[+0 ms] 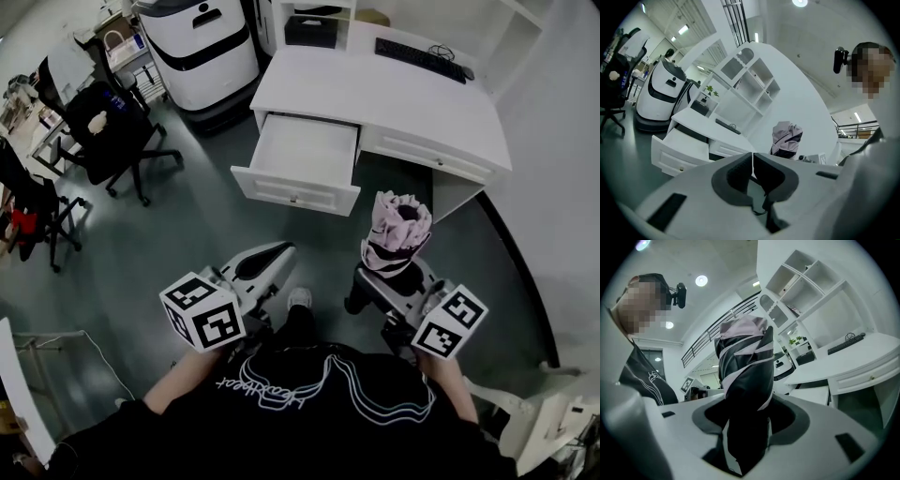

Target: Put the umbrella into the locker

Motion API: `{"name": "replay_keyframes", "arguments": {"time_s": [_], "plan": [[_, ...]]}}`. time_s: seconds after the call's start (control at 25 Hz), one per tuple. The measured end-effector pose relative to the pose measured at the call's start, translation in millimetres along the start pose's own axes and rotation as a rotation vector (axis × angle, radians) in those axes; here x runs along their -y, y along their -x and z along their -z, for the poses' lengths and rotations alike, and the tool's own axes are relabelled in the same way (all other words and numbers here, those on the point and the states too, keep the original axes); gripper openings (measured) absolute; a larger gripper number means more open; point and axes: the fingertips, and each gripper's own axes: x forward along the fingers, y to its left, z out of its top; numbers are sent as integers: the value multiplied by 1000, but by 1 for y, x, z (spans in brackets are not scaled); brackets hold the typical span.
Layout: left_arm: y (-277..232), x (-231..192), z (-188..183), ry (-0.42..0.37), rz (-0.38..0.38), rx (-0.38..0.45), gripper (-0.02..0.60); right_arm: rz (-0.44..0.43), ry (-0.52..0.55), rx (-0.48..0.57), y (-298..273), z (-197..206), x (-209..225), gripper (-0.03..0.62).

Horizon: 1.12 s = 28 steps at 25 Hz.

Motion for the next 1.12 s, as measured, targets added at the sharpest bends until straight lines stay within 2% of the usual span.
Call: {"name": "replay_keyframes", "arguments": {"time_s": [0.28, 0.48, 0.76, 1.12], "plan": [[-47, -71, -16, 75, 16, -80, 13, 42, -50, -36, -56, -16, 56, 239], [-65, -120, -34, 121, -3, -77, 12, 56, -70, -57, -97, -28, 85, 239], [-85, -165, -60, 102, -3, -94, 12, 74, -37, -79, -141, -40, 113, 239], [-91, -187, -70, 85, -45, -100, 12, 63, -22, -39, -161, -55, 126, 239]]}}
